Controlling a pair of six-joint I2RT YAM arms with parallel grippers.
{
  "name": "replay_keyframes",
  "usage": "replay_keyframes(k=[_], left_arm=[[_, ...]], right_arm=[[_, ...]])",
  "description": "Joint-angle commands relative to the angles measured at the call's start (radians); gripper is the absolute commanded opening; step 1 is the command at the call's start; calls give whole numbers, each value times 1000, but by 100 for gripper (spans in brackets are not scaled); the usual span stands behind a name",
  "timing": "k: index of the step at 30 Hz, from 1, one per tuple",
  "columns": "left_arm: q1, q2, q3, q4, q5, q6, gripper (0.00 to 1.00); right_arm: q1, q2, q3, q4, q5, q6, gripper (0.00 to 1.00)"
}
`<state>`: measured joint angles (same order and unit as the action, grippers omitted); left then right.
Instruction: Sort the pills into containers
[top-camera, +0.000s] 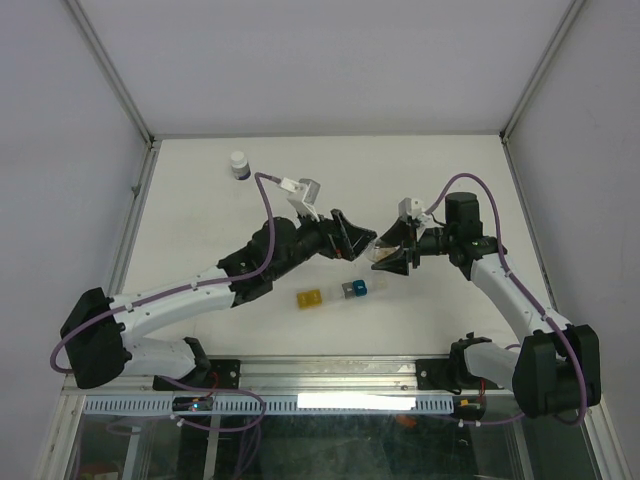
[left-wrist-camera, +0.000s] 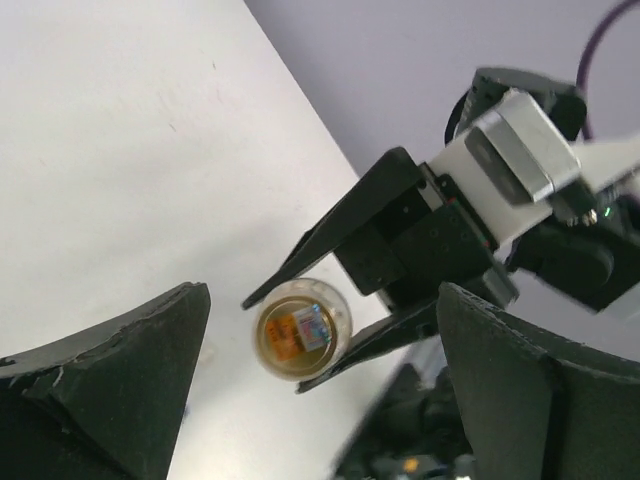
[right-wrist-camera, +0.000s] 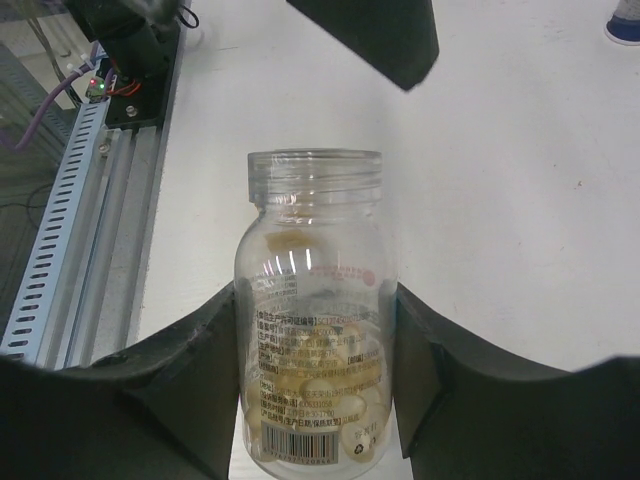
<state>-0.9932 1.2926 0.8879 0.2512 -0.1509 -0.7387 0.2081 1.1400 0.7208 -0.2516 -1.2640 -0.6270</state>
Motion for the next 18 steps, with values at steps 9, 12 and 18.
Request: replay_keyframes(k=[9, 12, 18], left_arm=[[173, -142, -188, 304, 825, 946, 99], [258, -59, -110, 278, 997, 911, 99], [273, 86, 9, 240, 1111, 897, 99]], right_arm=[[-2, -17, 33, -43, -97, -80, 0], [-2, -17, 33, -50, -104, -88, 0], [-1, -16, 35, -60, -103, -100, 0]])
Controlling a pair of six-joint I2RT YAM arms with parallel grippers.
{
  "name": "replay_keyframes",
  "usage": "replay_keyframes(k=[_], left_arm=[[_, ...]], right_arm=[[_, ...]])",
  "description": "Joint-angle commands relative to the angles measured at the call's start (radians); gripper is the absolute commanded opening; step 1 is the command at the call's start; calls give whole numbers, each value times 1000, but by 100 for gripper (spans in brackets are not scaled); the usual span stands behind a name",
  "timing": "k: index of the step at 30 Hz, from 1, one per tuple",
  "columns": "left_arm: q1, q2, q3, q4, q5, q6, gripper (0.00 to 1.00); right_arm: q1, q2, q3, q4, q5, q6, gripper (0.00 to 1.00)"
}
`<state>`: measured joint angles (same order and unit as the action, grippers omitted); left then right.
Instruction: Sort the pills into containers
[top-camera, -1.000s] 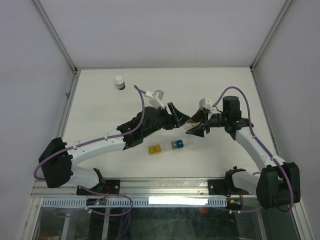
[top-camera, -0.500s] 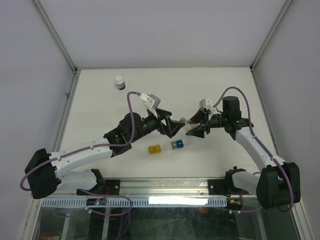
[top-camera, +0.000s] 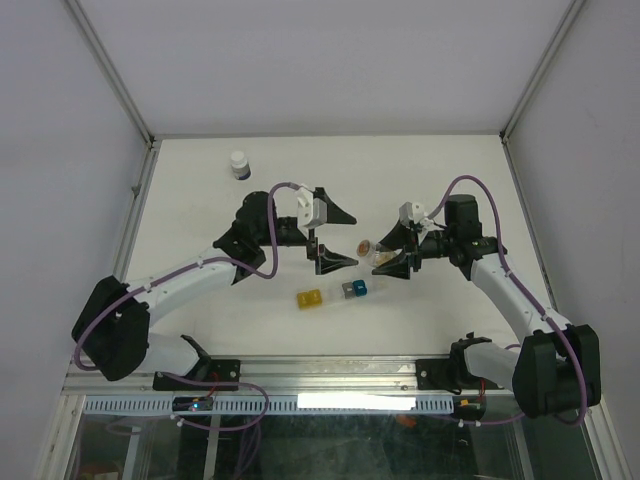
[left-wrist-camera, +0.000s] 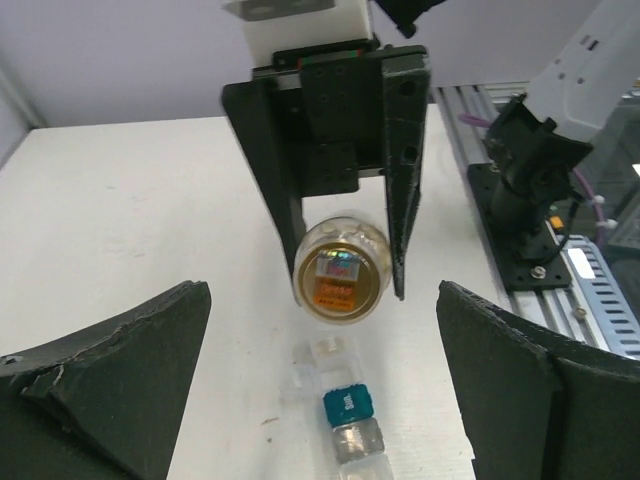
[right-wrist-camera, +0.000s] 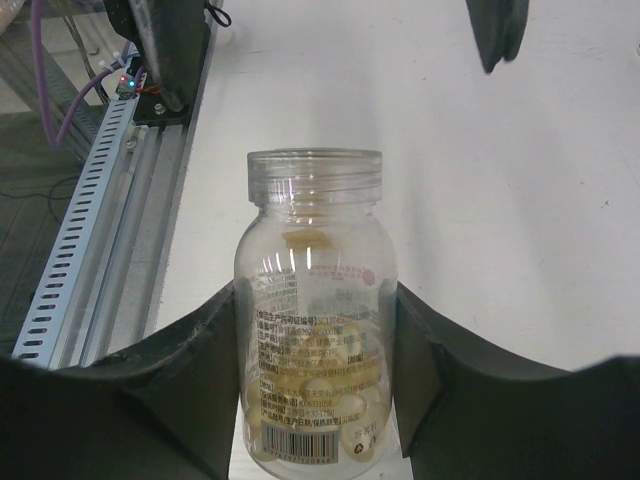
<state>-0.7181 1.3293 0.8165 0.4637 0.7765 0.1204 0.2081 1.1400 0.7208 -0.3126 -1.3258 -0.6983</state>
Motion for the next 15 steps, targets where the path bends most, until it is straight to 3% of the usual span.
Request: replay_keyframes(k=[1, 15], left_arm=[[-2, 65, 88, 28, 185, 32, 99], [-5, 149, 64, 179, 161, -62, 92]], right_arm=[[-2, -17, 35, 0, -42, -29, 0], [-1, -14, 37, 0, -45, -28, 0]])
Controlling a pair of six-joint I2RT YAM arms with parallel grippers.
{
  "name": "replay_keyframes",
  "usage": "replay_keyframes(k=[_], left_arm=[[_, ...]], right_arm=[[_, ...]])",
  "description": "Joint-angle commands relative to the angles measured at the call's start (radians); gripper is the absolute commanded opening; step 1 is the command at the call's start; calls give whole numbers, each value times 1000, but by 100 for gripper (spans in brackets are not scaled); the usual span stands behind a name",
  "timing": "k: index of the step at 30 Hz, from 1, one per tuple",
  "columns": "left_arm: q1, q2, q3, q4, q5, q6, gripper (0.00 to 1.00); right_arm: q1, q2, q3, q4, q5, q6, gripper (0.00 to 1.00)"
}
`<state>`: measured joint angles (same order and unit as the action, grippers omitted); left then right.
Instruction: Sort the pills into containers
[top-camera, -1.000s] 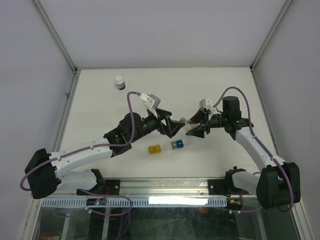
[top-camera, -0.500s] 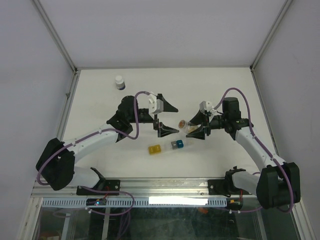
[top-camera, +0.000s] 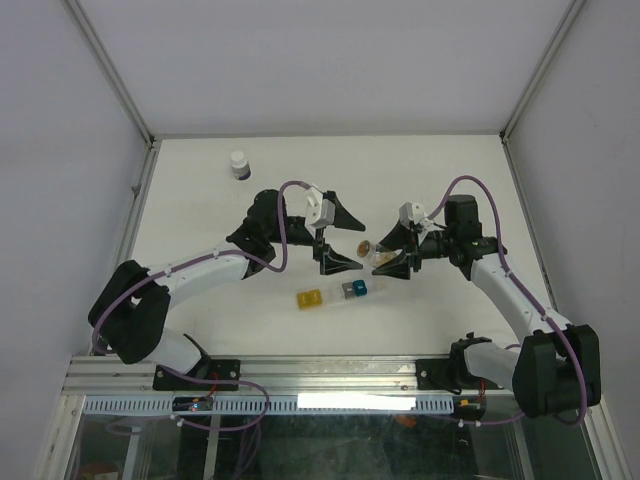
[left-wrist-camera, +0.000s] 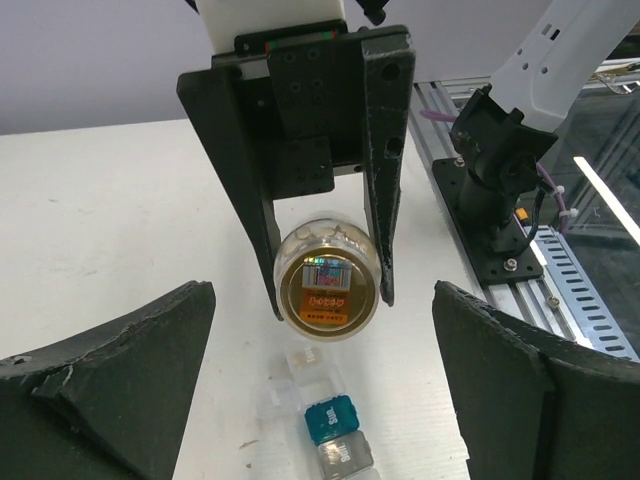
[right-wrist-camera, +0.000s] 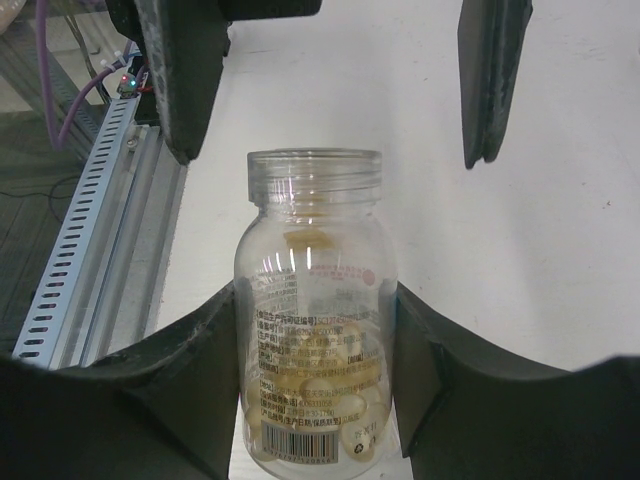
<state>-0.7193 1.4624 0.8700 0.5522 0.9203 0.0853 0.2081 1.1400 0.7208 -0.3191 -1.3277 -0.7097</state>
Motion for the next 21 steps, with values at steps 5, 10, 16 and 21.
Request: replay_keyframes(k=[5, 10, 16, 21], left_arm=[[-6, 26, 3, 122, 10, -39, 88], [-17, 43, 15, 123, 6, -45, 81], [-24, 49, 17, 116, 4, -44, 77], [-32, 51, 25, 108, 0, -41, 70]], right_arm=[[-1, -13, 35, 8, -43, -16, 0], [-1, -13, 35, 8, -43, -14, 0], [-1, -13, 35, 8, -41, -14, 0], [0, -12, 35, 9, -43, -13, 0]])
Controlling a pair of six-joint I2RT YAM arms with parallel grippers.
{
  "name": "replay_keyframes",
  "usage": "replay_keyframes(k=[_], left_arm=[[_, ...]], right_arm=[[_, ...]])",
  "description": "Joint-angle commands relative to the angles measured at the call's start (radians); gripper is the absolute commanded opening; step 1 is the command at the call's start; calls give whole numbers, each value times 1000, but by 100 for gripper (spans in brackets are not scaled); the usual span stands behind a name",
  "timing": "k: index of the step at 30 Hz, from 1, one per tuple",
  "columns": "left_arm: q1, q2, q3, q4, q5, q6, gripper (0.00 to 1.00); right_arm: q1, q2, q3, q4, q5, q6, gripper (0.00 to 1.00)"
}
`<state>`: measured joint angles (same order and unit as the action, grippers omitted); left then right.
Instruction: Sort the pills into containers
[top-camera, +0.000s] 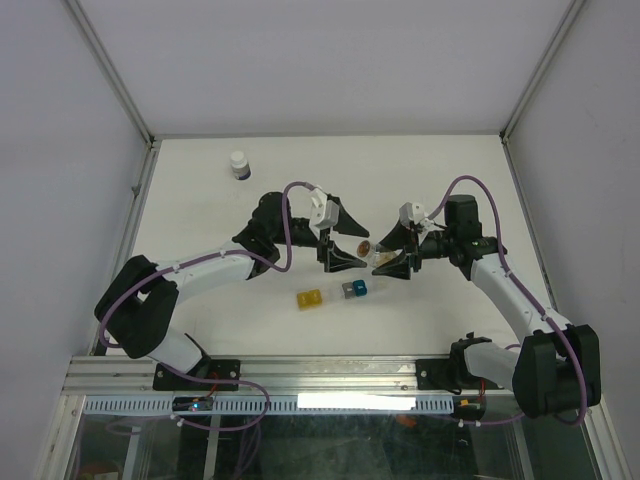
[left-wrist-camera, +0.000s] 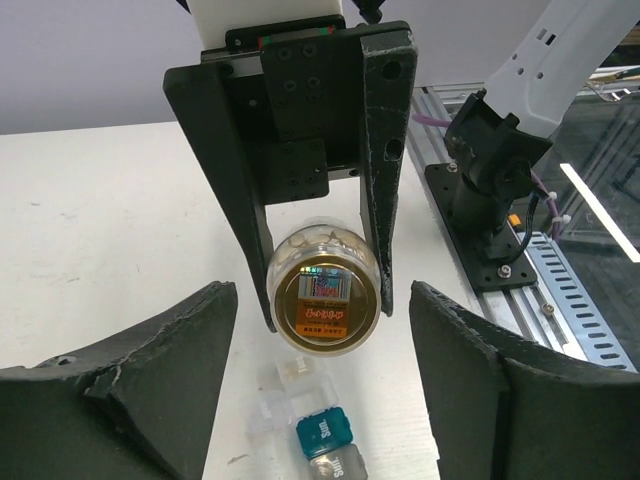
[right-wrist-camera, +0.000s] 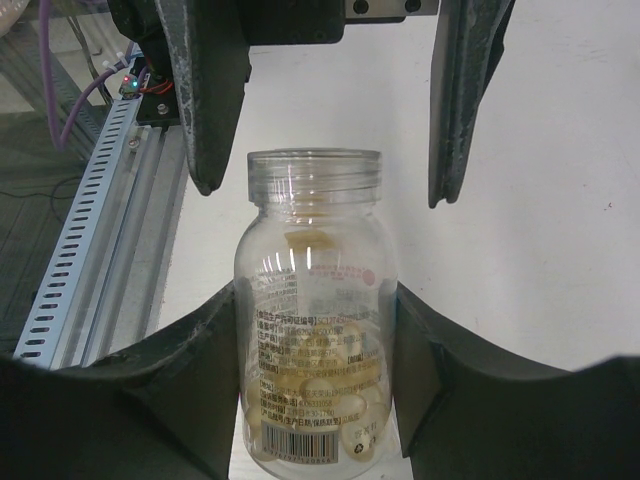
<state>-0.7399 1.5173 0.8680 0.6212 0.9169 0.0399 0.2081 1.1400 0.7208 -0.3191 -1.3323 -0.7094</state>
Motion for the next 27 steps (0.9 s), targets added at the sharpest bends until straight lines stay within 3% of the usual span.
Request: replay_keyframes(k=[1, 5, 16, 19, 23, 27], left_arm=[[-13, -2, 29, 36, 4, 5, 68], [-21, 3, 36, 26, 5, 6, 66], [-23, 3, 50, 2, 2, -34, 31], [-24, -19, 38, 4, -32, -72, 26], [-46, -78, -4, 9, -153, -205, 14], [-154, -186, -78, 4, -405, -327, 3]], right_arm=[[0, -13, 36, 9, -37, -12, 0], [1, -12, 35, 10, -37, -13, 0], [1, -13, 36, 10, -35, -12, 0], [1, -12, 35, 10, -34, -11, 0], [1, -11, 37, 10, -23, -10, 0], [1, -7, 39, 12, -8, -6, 0]])
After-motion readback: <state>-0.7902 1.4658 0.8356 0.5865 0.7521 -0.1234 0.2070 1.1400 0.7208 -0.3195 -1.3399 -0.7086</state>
